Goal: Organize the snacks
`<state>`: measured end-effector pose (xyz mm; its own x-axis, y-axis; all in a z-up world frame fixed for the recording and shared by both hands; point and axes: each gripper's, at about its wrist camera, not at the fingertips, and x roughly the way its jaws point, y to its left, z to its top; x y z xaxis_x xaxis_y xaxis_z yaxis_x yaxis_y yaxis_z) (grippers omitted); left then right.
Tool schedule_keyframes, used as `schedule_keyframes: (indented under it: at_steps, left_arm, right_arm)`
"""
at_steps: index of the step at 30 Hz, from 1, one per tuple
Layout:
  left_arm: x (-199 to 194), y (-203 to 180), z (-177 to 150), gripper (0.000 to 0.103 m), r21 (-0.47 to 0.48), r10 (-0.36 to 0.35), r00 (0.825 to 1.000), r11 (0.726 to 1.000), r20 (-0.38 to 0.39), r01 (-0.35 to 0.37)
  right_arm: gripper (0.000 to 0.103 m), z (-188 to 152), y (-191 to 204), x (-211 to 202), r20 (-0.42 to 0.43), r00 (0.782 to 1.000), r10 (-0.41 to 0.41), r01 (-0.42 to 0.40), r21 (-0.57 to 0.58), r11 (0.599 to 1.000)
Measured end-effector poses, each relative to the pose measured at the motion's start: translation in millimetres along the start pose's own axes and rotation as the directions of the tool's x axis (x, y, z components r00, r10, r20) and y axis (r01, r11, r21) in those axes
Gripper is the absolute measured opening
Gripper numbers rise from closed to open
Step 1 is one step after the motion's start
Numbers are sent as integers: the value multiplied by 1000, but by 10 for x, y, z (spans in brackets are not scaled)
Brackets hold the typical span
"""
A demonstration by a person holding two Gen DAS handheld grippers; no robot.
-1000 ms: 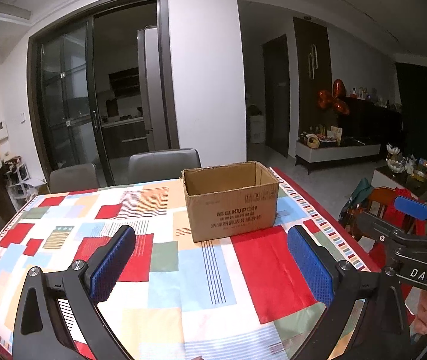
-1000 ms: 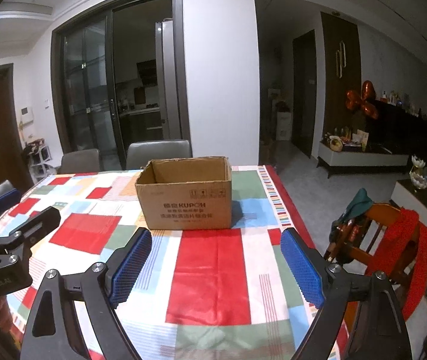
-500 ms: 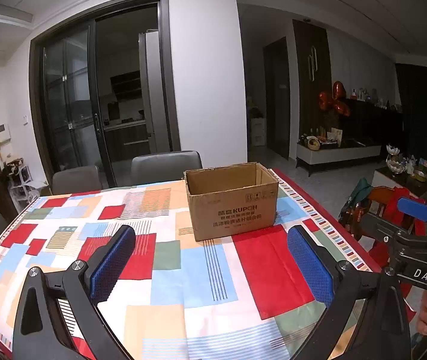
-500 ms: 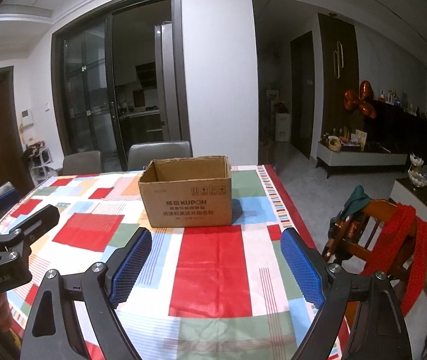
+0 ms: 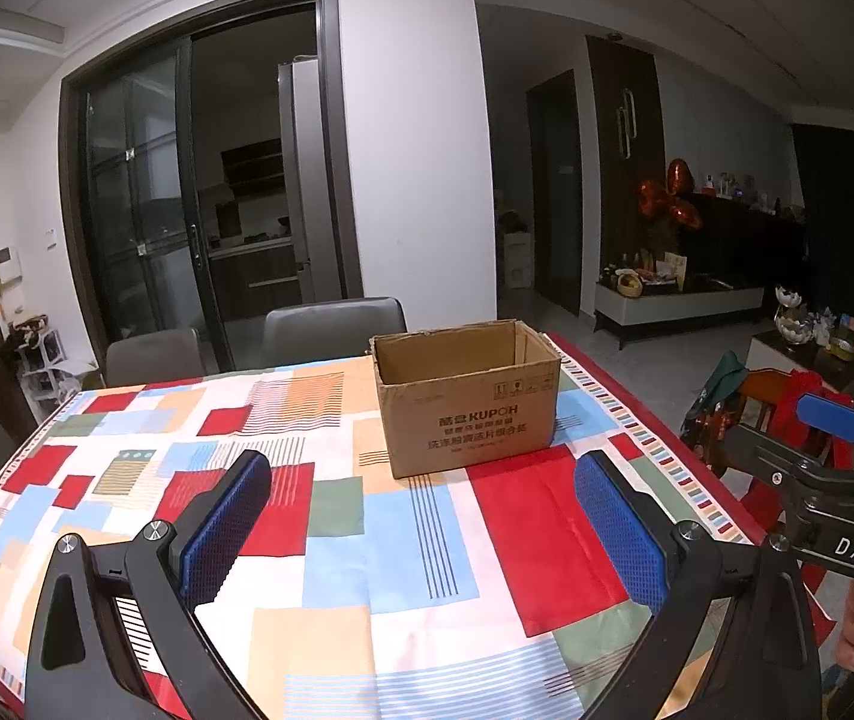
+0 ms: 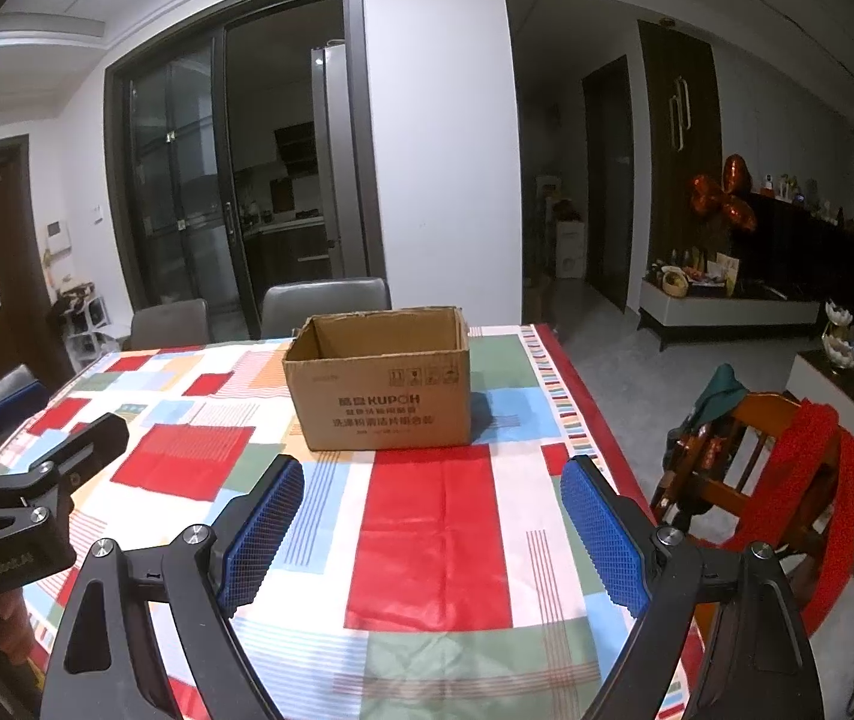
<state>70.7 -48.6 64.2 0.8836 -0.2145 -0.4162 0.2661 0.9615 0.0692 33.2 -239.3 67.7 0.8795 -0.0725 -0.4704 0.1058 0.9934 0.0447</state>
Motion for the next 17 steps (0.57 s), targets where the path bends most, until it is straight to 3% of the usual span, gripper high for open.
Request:
schedule_keyframes:
  at_steps: [17]
  left_arm:
    - [36,26,-52,103,-7,5,1000,1000,-12,-5]
  right_arm:
    - [88,-13,-32,79,-15,1000,0,0,5,1000]
